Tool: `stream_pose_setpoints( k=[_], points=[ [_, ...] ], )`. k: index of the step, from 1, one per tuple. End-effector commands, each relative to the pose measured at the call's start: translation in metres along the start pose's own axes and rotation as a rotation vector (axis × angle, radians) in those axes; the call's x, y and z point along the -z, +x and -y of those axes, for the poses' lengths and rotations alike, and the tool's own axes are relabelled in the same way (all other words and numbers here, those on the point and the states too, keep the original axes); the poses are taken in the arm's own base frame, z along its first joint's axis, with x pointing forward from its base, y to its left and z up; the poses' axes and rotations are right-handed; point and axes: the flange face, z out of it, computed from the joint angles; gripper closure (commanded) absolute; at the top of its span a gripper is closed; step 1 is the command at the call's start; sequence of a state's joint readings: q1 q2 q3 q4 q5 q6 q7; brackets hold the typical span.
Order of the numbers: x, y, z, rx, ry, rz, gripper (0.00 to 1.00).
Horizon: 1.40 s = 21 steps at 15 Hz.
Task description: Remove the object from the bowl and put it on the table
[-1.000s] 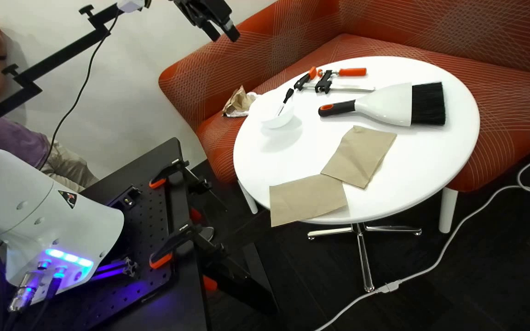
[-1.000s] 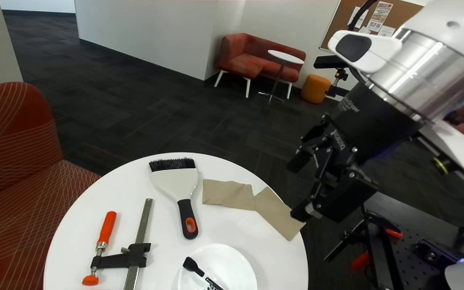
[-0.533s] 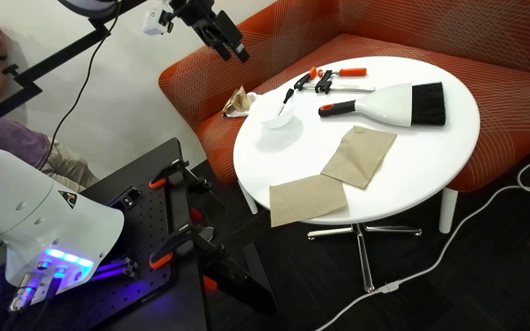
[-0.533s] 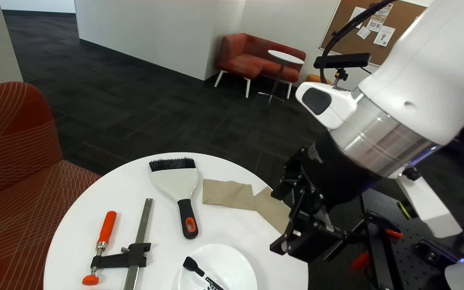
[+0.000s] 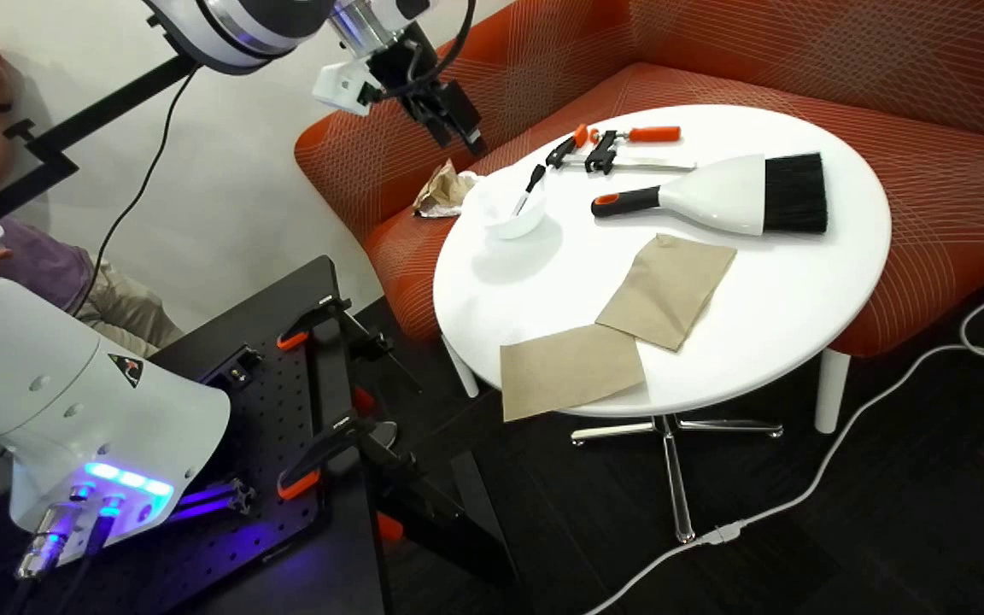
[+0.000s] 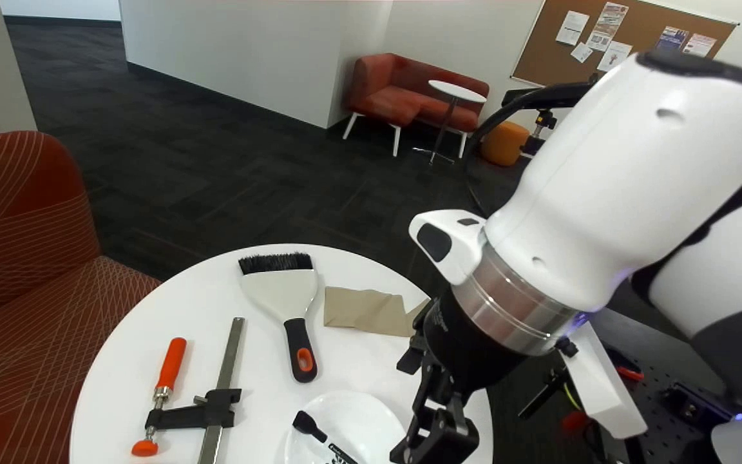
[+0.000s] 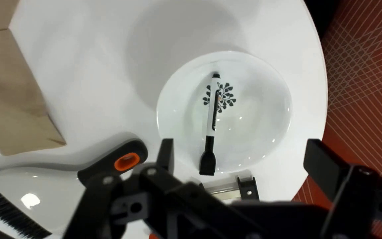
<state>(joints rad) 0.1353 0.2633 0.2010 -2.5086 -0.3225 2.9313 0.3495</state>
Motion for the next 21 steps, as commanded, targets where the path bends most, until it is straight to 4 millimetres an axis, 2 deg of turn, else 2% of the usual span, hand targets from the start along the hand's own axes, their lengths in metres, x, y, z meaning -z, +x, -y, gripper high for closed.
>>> stream_pose_setpoints(
  k=[1, 5, 6, 8, 11, 14, 20, 21],
  points=[
    [-0.023, 0.015, 0.006, 0.007, 0.036, -0.002, 0.0],
    [-0.043, 0.026, 0.01, 0.005, 0.045, 0.022, 0.0],
    [-0.047, 0.029, 0.01, 0.004, 0.048, 0.026, 0.03],
    [-0.055, 0.035, 0.009, 0.001, 0.052, 0.034, 0.13],
    [-0.064, 0.044, 0.008, 0.004, 0.063, 0.043, 0.39],
    [-0.073, 0.049, 0.005, -0.002, 0.065, 0.049, 0.5],
    [-0.091, 0.052, -0.006, -0.038, 0.051, 0.065, 0.44],
    [-0.094, 0.052, -0.008, -0.043, 0.05, 0.068, 0.45]
  ],
)
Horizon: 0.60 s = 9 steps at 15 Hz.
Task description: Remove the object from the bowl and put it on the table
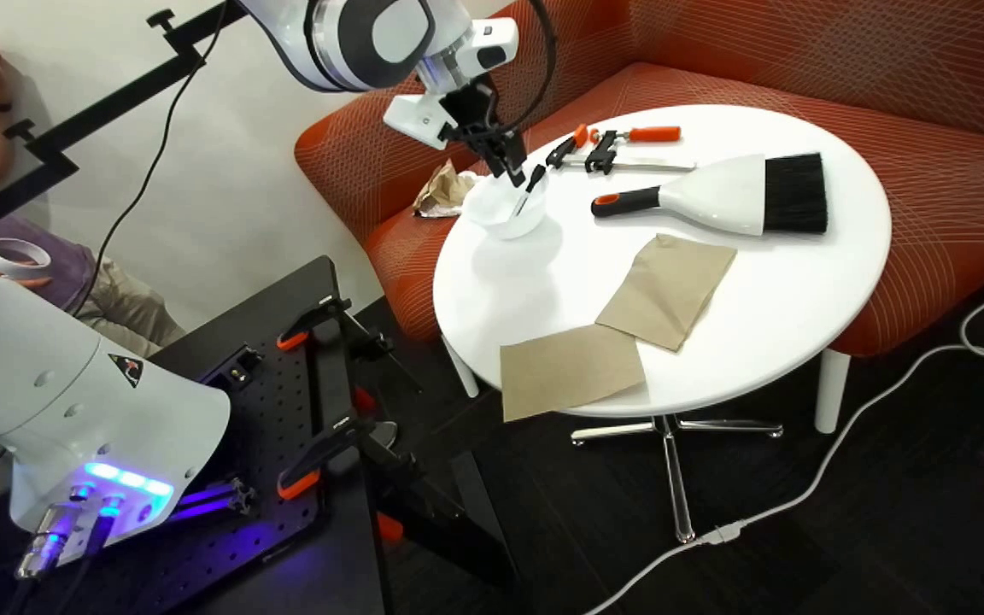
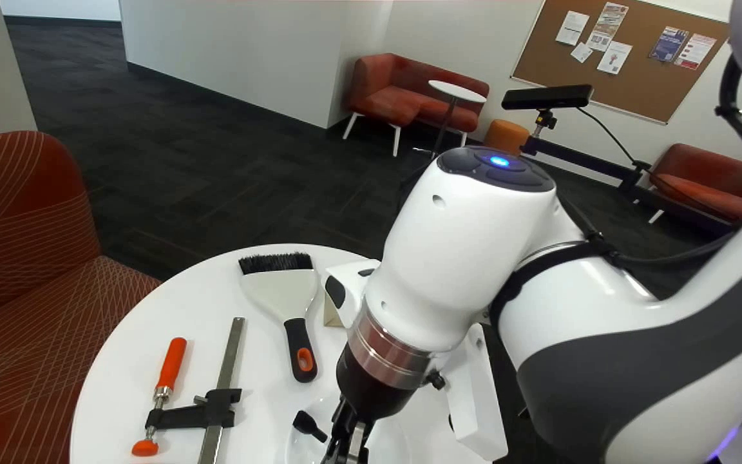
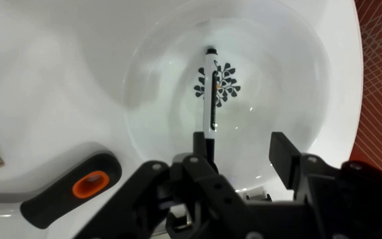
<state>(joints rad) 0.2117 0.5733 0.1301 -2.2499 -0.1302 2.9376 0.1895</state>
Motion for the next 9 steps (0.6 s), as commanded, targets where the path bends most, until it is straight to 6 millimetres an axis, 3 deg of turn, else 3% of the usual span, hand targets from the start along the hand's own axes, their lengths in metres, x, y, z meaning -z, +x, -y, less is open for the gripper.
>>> stream_pose_setpoints(
  k=[1, 4, 7, 8, 9],
  points=[
    [-0.009, 0.006, -0.005, -0.01, -0.005, 0.012, 0.45],
    [-0.017, 0.006, -0.007, -0.018, -0.005, 0.022, 0.49],
    [-0.024, 0.006, -0.008, -0.023, -0.003, 0.032, 0.58],
    [-0.026, 0.006, -0.008, -0.024, -0.002, 0.035, 0.64],
    [-0.028, 0.007, -0.007, -0.025, -0.002, 0.038, 0.84]
  ],
)
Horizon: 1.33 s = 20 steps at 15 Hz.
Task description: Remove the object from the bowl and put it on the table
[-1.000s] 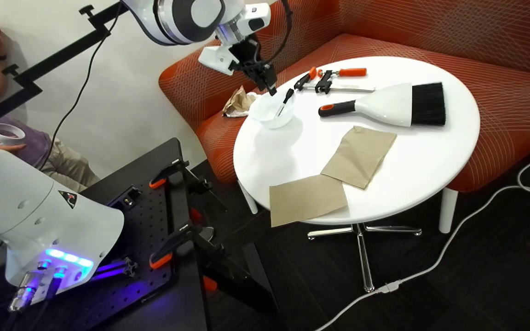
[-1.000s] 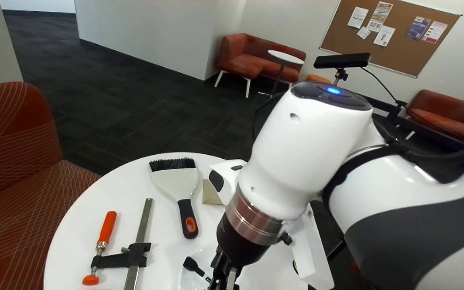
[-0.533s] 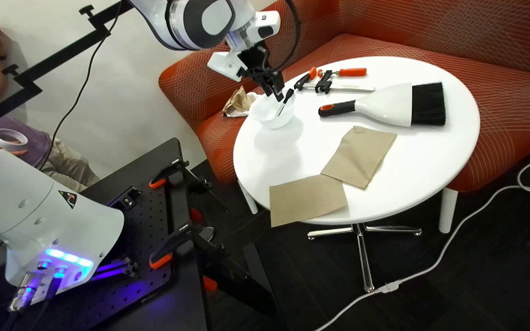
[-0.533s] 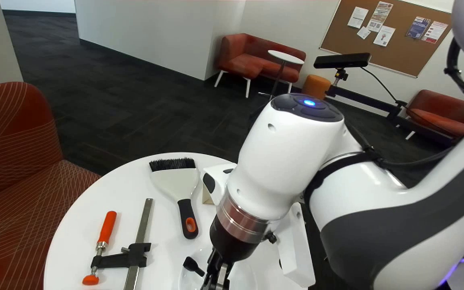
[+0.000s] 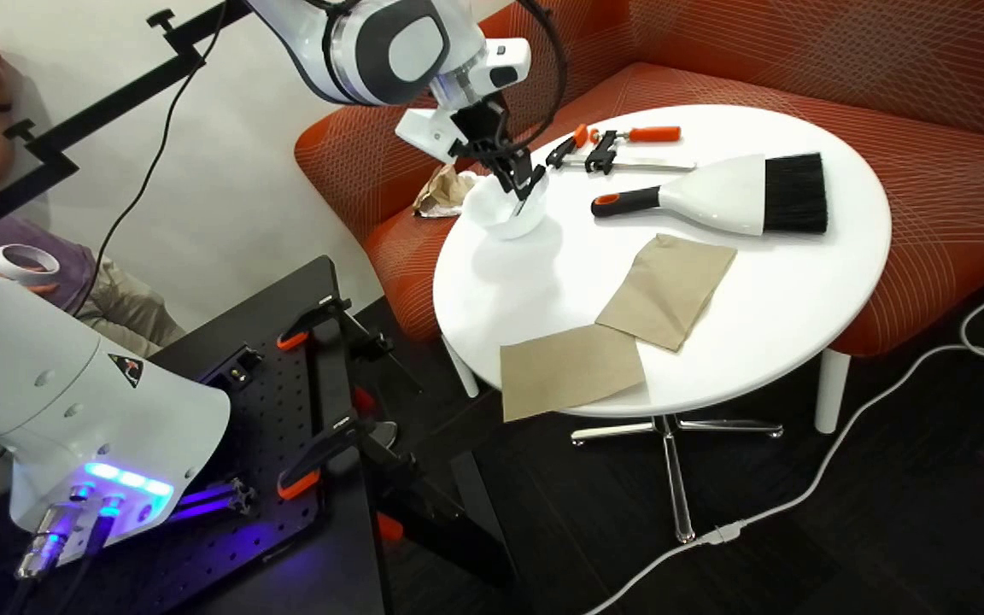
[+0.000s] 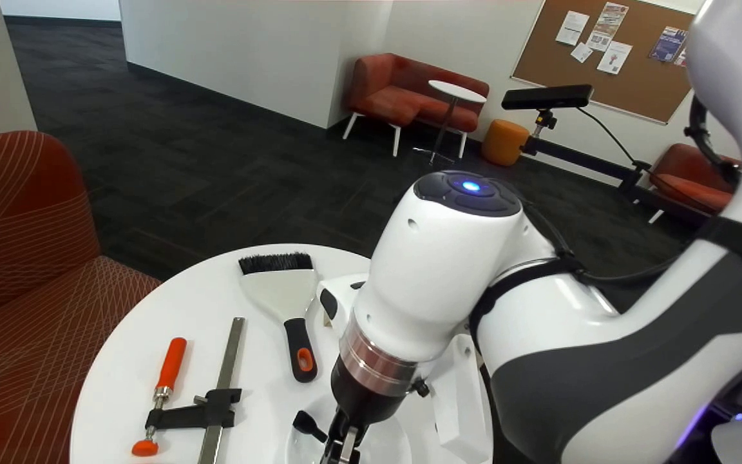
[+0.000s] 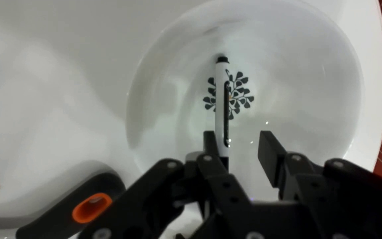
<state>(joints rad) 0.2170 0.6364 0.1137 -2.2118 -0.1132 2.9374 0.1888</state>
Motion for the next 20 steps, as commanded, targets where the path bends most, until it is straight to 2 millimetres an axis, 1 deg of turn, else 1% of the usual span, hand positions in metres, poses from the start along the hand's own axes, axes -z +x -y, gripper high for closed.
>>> stream_pose_setpoints(
  k=[1, 2, 3, 4, 5, 6, 9, 10, 11, 12, 15, 17, 20],
  points=[
    [-0.006, 0.006, 0.001, 0.001, 0.0, 0.014, 0.88],
    [-0.008, 0.007, 0.001, 0.0, 0.0, 0.015, 0.89],
    [-0.009, 0.007, 0.001, -0.001, 0.001, 0.017, 0.95],
    [-0.01, 0.008, 0.0, -0.003, 0.0, 0.018, 0.99],
    [-0.011, 0.009, 0.0, -0.004, -0.001, 0.018, 0.98],
    [-0.011, 0.01, 0.0, -0.006, -0.002, 0.018, 0.93],
    [-0.012, 0.011, -0.002, -0.01, -0.005, 0.021, 0.91],
    [-0.013, 0.012, -0.003, -0.011, -0.007, 0.023, 0.91],
    [-0.012, 0.011, -0.002, -0.01, -0.008, 0.022, 0.97],
    [-0.009, 0.011, -0.002, -0.011, -0.01, 0.017, 0.97],
    [0.015, 0.003, 0.002, -0.018, -0.02, -0.009, 0.97],
    [0.037, -0.003, 0.003, -0.02, -0.027, -0.035, 0.97],
    [0.076, -0.013, 0.001, -0.026, -0.046, -0.078, 0.97]
  ],
)
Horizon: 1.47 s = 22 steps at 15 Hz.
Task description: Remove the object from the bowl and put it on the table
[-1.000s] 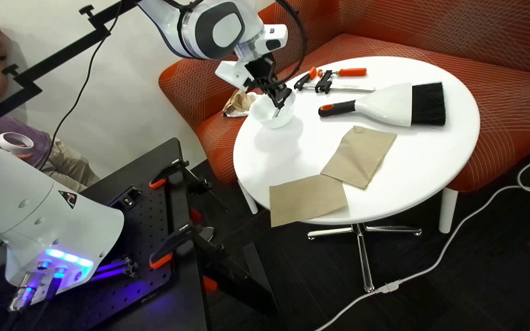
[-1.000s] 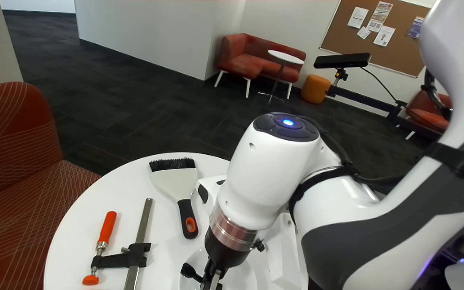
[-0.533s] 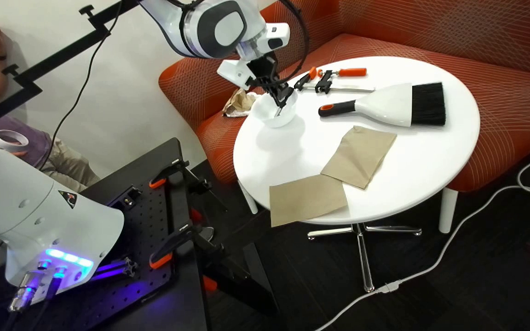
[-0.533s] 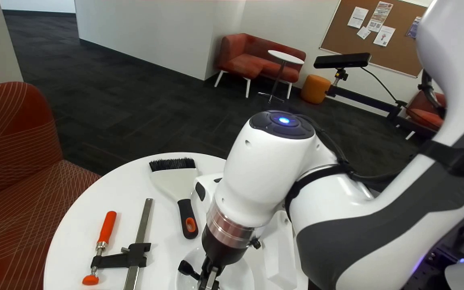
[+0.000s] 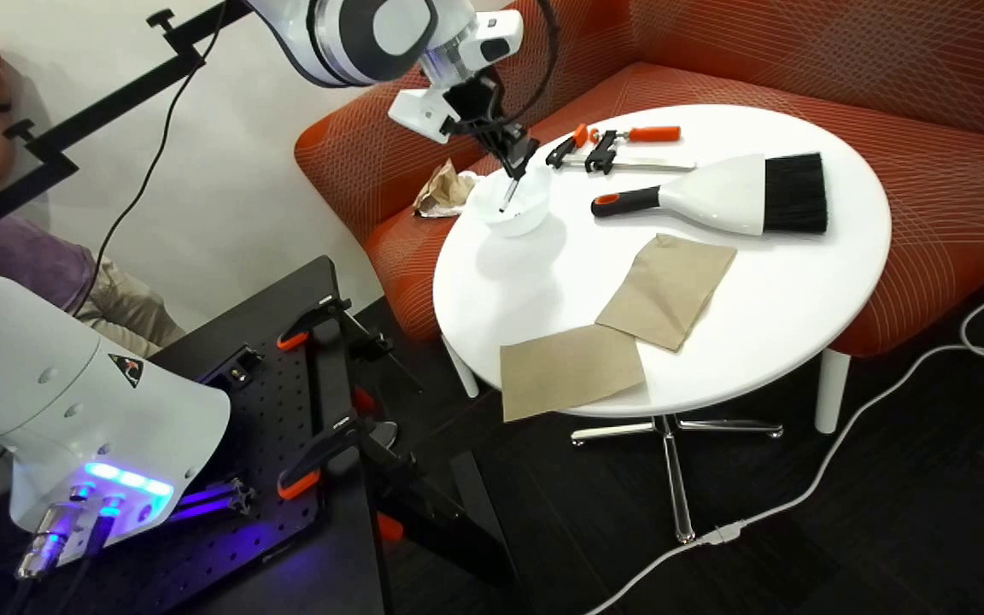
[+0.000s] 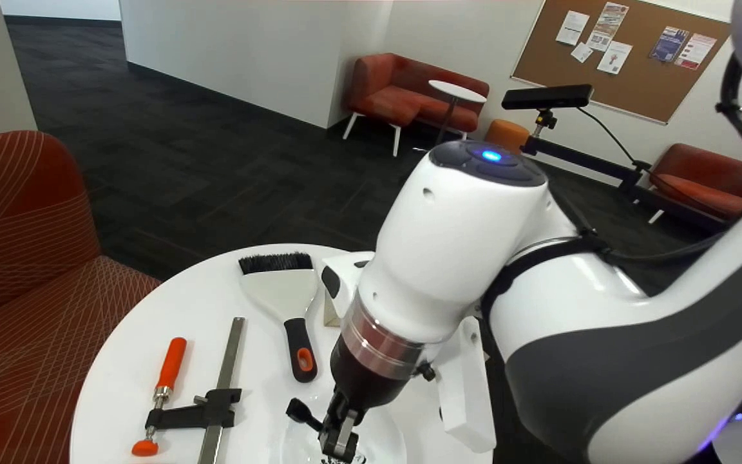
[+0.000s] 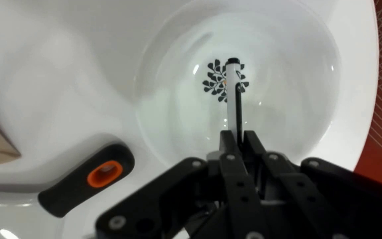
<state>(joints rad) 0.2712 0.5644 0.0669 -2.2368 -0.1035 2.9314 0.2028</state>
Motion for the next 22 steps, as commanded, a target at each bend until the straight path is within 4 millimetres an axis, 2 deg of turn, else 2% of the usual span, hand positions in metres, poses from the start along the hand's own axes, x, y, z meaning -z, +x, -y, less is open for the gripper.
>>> stream_pose_setpoints(
  k=[1, 5, 8, 11, 14, 18, 22],
  points=[
    [0.062, -0.019, -0.006, -0.027, -0.034, -0.051, 0.97],
    [0.11, -0.028, -0.031, -0.075, -0.07, -0.114, 0.97],
    [0.122, -0.026, -0.057, -0.114, -0.122, -0.13, 0.97],
    [0.11, -0.022, -0.087, -0.166, -0.178, -0.106, 0.97],
    [0.084, -0.028, -0.107, -0.223, -0.18, -0.038, 0.97],
    [0.044, -0.044, -0.115, -0.326, -0.126, 0.081, 0.97],
    [0.008, -0.055, -0.122, -0.477, -0.053, 0.1, 0.97]
  ],
)
